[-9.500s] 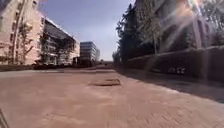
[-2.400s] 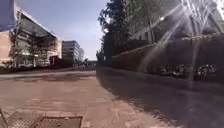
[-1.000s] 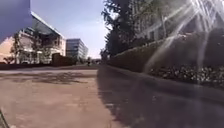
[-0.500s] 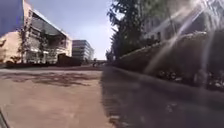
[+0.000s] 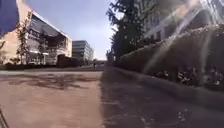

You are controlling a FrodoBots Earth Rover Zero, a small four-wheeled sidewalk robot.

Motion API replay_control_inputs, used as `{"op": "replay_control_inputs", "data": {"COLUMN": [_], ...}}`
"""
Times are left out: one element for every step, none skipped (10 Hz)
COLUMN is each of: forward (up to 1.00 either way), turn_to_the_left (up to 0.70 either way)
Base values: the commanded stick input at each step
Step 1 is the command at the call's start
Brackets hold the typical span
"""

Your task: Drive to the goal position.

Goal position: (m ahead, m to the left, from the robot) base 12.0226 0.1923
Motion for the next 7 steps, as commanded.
{"op": "replay_control_inputs", "data": {"forward": [0.45,0.45,0.45,0.45,0.45,0.45,0.45], "turn_to_the_left": [0.0,0.0,0.0,0.0,0.16,0.26,0.0]}}
